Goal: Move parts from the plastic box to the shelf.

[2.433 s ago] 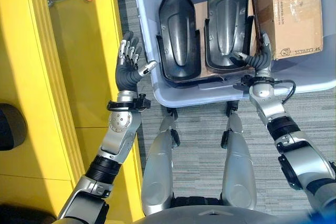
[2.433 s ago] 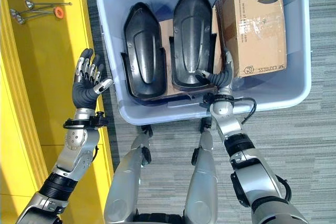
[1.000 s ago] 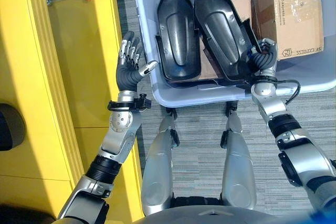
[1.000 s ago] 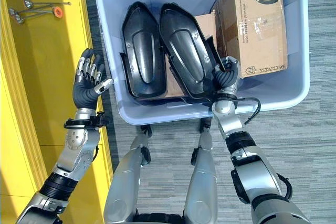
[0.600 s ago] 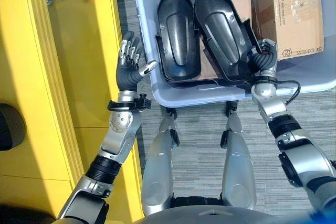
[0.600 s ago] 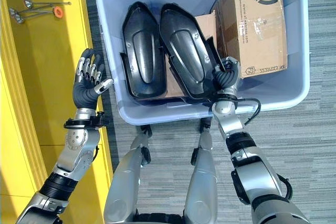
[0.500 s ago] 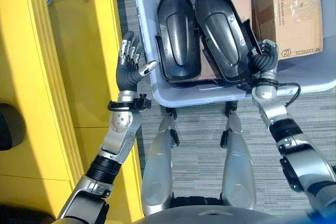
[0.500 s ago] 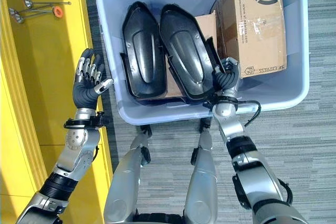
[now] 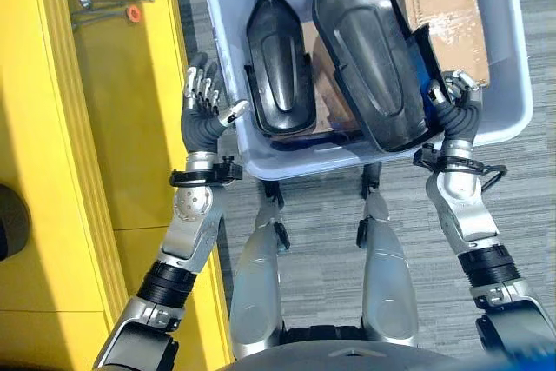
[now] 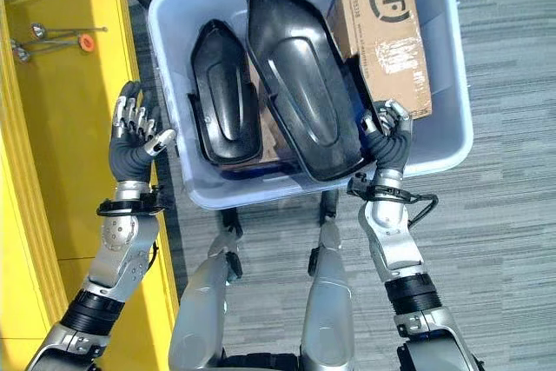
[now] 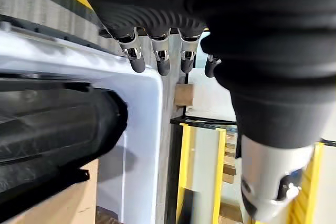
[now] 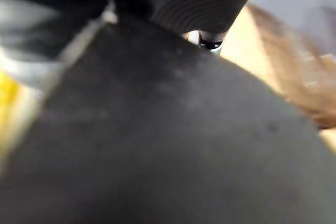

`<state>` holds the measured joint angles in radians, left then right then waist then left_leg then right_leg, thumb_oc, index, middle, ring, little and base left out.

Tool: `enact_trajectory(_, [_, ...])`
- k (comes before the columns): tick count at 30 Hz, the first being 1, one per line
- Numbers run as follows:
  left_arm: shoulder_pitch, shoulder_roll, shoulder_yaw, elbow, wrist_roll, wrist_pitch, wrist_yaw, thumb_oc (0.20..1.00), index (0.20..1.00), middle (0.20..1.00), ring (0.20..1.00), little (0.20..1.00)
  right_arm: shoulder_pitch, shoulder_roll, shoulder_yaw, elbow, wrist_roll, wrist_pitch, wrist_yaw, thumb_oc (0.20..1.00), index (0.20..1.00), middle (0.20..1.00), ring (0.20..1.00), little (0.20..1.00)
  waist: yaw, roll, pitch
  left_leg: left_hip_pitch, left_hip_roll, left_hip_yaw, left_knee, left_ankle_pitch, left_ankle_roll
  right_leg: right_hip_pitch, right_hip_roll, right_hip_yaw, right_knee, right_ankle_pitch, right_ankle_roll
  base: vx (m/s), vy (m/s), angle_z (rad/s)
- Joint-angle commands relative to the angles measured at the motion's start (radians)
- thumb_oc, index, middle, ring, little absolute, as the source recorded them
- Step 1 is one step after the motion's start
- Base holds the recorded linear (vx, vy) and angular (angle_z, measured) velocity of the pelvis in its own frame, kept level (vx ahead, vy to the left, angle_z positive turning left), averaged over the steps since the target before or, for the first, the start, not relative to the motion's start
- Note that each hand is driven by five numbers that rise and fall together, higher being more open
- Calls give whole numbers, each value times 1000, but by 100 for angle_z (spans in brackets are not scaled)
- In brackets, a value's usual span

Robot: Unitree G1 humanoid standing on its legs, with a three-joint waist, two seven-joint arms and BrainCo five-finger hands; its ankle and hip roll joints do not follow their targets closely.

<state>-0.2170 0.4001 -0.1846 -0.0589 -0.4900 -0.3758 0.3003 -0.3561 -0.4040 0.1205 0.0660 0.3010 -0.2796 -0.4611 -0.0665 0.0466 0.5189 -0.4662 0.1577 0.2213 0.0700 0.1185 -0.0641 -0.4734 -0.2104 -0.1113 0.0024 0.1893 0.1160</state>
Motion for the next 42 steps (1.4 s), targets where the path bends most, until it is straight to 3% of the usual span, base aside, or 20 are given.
enact_trajectory(1, [65,54,43,-79,-4,-32,-39,1000,1000,1000,1000,1000,7,18,-58,-102,58,-127,40,200,200,200,200,200,18,-35,-97,28,34,-38,67,-75,-54,70,-47,-2,93,-96,41,41,-3,0])
enact_trajectory(8, [131,58,73,-80,-21,-17,-88,1000,1000,1000,1000,1000,99,28,-61,-205,139,-127,128,200,200,200,200,200,16,-51,-150,126,54,-36,25,-58,-64,154,-42,-4,65,-99,44,42,-17,0])
enact_trajectory(15, [211,39,122,-57,-29,4,-152,1000,1000,1000,1000,1000,261,20,-36,-283,269,-77,285,200,200,200,200,200,10,-65,-267,267,62,-26,-105,-6,-71,267,-43,-25,-13,-76,60,40,-3,0])
enact_trajectory(22, [235,17,131,-33,-28,29,-183,1000,1000,1000,1000,1000,315,19,-18,-290,364,-39,356,200,200,200,200,200,8,-75,-350,348,81,-18,-154,11,-82,346,-36,-41,-31,-87,65,21,-18,6])
enact_trajectory(26, [256,-14,129,-8,-37,57,-198,1000,1000,1000,1000,1000,324,21,9,-282,426,-7,388,200,200,200,200,200,10,-75,-420,431,102,-9,-153,-2,-83,417,-21,-35,9,-143,58,84,-42,3])
enact_trajectory(31, [309,-27,159,-12,-51,67,-197,1000,1000,1000,1000,1000,282,-13,50,-266,452,17,416,200,200,200,200,200,31,-63,-426,482,150,-22,-130,8,-89,448,31,-24,91,-226,23,-1,-139,-3])
enact_trajectory(33, [358,-35,186,-20,-64,67,-208,1000,1000,1000,1000,1000,252,-52,74,-269,474,20,445,200,200,200,200,200,65,-46,-402,453,202,-59,-127,81,-114,436,93,-49,132,-269,-17,-155,-257,-5])
enact_trajectory(34, [358,-35,186,-20,-64,68,-208,1000,1000,1000,1000,1000,252,-53,74,-268,474,19,445,200,200,200,200,200,63,-44,-403,452,204,-62,-129,83,-115,435,95,-52,133,-270,-18,-178,-191,8])
enact_trajectory(37, [346,-39,175,-10,-64,74,-214,1000,1000,1000,1000,1000,239,-82,66,-268,477,9,448,200,200,200,200,200,86,-26,-365,357,231,-94,-143,232,-151,414,124,-123,145,-286,-49,-254,-150,30])
enact_trajectory(38, [324,-43,160,20,-55,79,-217,1000,1000,1000,1000,1000,246,-98,47,-267,472,-1,446,200,200,200,200,200,70,-33,-353,325,235,34,-115,223,-128,418,110,-180,146,-293,-64,-237,-195,173])
enact_trajectory(39, [302,-37,146,43,-54,80,-224,1000,1000,1000,1000,1000,257,-110,31,-257,457,-4,435,200,200,200,200,200,55,-49,-355,323,222,83,-79,177,-129,423,91,-206,145,-307,-62,-275,-220,235])
enact_trajectory(40, [284,-29,131,31,-56,78,-234,1000,1000,1000,1000,1000,278,-105,22,-254,449,-7,426,200,200,200,200,200,46,-55,-350,323,241,113,18,115,-130,422,72,-249,116,-273,-59,-148,-135,279])
enact_trajectory(41, [284,-29,130,31,-56,78,-234,1000,1000,1000,1000,1000,278,-105,22,-254,449,-7,426,200,200,200,200,200,45,-54,-350,321,242,111,20,114,-130,423,72,-250,115,-273,-59,-222,-125,214])
enact_trajectory(42, [275,-32,129,23,-57,75,-240,1000,1000,1000,1000,1000,312,-95,3,-260,453,-7,436,200,200,200,200,200,42,-64,-348,346,234,82,150,35,-117,427,51,-279,94,-249,-64,-152,-22,180])
